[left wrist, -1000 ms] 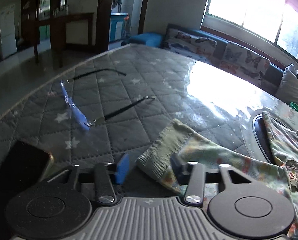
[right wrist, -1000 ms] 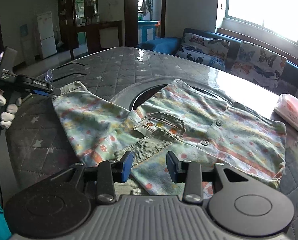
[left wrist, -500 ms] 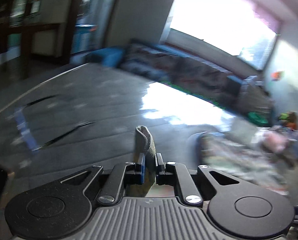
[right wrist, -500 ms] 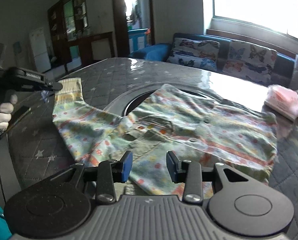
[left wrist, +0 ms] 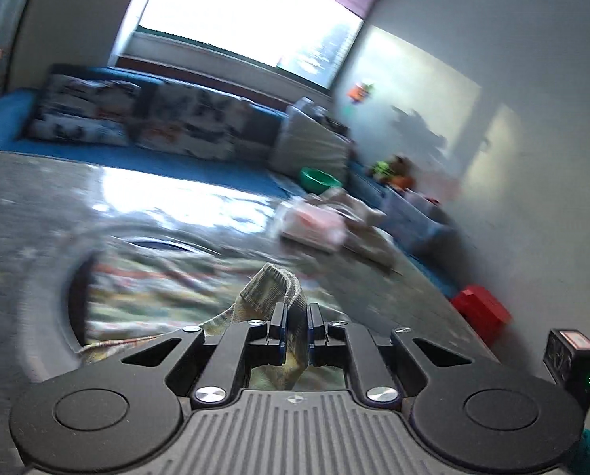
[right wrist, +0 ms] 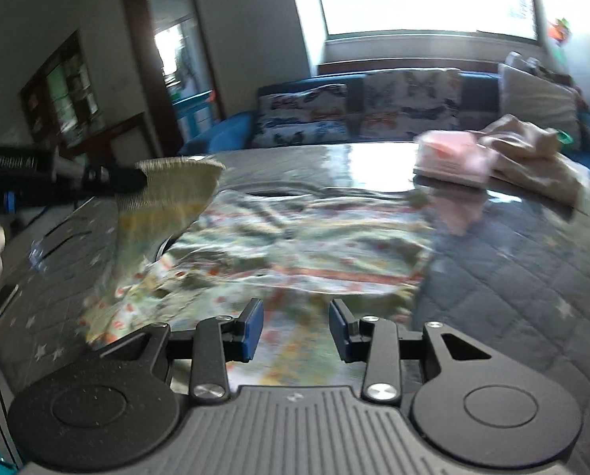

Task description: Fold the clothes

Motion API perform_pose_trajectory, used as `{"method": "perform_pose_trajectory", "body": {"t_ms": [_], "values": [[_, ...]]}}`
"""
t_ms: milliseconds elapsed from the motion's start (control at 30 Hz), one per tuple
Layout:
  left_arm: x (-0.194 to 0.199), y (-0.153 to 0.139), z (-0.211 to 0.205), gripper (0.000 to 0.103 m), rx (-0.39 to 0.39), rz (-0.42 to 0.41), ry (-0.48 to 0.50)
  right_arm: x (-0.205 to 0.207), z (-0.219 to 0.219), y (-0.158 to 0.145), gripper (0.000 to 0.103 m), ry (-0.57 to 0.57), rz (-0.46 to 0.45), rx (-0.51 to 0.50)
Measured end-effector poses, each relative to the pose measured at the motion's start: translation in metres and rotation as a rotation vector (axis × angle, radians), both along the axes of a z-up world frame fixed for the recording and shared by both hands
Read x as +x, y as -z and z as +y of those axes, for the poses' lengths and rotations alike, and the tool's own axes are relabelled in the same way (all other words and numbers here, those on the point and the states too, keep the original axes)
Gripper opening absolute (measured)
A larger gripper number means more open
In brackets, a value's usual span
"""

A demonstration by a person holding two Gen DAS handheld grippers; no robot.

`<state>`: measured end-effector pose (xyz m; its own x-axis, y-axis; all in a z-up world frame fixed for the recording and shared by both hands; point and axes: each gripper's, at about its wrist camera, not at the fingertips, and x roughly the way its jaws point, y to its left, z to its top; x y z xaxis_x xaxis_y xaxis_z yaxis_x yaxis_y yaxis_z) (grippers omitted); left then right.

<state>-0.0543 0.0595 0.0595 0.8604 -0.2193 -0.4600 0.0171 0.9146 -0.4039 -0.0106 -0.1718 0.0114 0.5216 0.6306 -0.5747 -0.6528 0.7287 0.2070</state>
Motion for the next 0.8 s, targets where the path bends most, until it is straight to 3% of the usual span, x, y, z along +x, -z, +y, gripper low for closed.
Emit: {"method": "perform_pose_trajectory", "body": {"t_ms": [100,233,333,400,467,600,800], "values": [[0.009,0.012,-0.018,0.011,-0.009,0.020,0.064,0.010,-0.016,0.005,0.037,0.052,0.026,0.012],[0.019,0.029,-0.042,0.014,0.044,0.069,0.118,0.015,-0.025,0.010,0.037,0.085,0.031,-0.001],[0.017,0.036,-0.050,0.024,0.057,0.092,0.162,0.018,-0.026,0.012,0.037,0.102,0.037,0.000],[0.012,0.038,-0.053,0.043,0.080,0.096,0.188,0.019,-0.025,0.013,0.037,0.103,0.044,0.008],[0.002,0.039,-0.051,0.044,0.107,0.092,0.200,0.020,-0.022,0.013,0.037,0.094,0.049,0.009],[-0.014,0.045,-0.031,0.044,0.144,0.112,0.156,0.021,-0.011,0.019,0.037,0.055,0.074,0.004],[-0.043,0.059,0.016,0.044,0.234,0.179,-0.014,0.024,0.009,0.036,0.037,0.002,0.129,-0.039]]}}
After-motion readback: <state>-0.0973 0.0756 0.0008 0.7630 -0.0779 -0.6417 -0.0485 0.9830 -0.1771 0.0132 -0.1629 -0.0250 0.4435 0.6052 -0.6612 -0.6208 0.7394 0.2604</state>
